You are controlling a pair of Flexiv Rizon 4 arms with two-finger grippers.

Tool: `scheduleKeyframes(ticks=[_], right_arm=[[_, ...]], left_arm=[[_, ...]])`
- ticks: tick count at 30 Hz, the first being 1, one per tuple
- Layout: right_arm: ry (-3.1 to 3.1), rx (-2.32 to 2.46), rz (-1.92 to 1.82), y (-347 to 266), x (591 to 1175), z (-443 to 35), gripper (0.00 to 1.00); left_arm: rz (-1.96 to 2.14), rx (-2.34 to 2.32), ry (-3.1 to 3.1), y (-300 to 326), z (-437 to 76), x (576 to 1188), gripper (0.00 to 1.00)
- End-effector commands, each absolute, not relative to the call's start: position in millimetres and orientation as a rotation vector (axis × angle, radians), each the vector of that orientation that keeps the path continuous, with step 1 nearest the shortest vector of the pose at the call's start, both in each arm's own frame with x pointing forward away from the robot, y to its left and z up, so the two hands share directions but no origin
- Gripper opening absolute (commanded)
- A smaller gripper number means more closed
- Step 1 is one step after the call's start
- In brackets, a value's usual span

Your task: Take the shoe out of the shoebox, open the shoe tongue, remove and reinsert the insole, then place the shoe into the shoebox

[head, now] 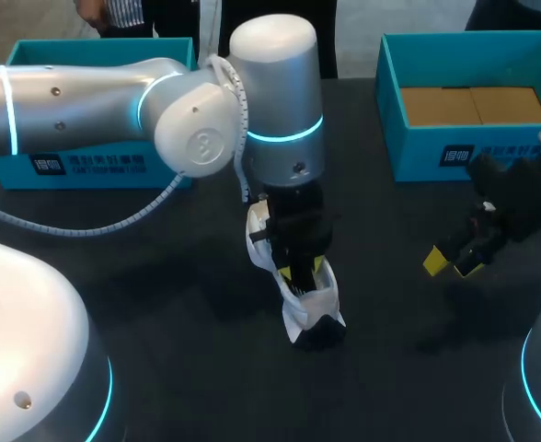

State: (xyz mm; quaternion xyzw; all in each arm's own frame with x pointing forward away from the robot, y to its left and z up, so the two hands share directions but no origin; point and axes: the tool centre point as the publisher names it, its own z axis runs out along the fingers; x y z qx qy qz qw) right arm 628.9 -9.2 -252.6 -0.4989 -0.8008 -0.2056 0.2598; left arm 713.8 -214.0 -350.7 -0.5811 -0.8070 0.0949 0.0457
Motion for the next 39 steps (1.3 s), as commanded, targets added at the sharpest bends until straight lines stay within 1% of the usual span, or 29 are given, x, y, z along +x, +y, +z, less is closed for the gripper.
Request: scheduleKeyframes(ticks=[1, 6, 11, 12, 13, 14, 15, 17, 25, 31, 33, 36, 37, 39], right_arm=[[-2.170, -1.354, -0.555, -9, 628, -253, 1.00], [-2.170, -1.354, -0.555, -9, 628, -253, 1.00], [-2.170, -1.354, -0.555, -9, 628, -253, 1.00], [-2.170, -1.354, -0.555, -9, 628, -253, 1.00], [-2.170, -1.354, -0.555, -9, 628, -253, 1.00], [-2.170, -1.354, -0.555, -9, 628, -253, 1.00], [-2.170, -1.354, -0.555, -9, 628, -253, 1.00], [-2.170, -1.354, -0.555, -9, 628, -253, 1.00], [-2.170, -1.354, -0.555, -9, 628, -253, 1.00], [-2.170, -1.354, -0.555, -9, 628, -253, 1.00], [-2.170, -1.354, -0.555, -9, 628, -253, 1.00], [-2.170, -1.354, -0.555, -9, 628, -253, 1.00], [-2.170, -1.354, -0.555, -9, 628, -253, 1.00], [-2.170, -1.354, -0.555, -9, 628, -253, 1.00]], left_arm=[[0.249, -1.767, -2.465, -218, -356, 713, 0.45], [0.239, -1.741, -2.483, -218, -366, 718, 0.44], [0.228, -1.752, -2.485, -218, -365, 717, 0.47], [0.226, -1.756, -2.482, -218, -364, 717, 0.49], [0.222, -1.758, -2.481, -218, -364, 717, 0.55], [0.219, -1.759, -2.482, -217, -363, 718, 0.70], [0.214, -1.759, -2.482, -217, -363, 719, 0.75], [0.205, -1.756, -2.481, -216, -364, 720, 0.80], [0.205, -1.740, -2.496, -210, -361, 724, 0.84], [0.232, -1.737, -2.484, -206, -362, 723, 0.84], [0.257, -1.742, -2.475, -205, -362, 719, 0.85], [0.281, -1.760, -2.471, -207, -359, 713, 0.91], [0.282, -1.766, -2.468, -208, -358, 713, 0.90], [0.290, -1.774, -2.457, -209, -357, 713, 0.91]])
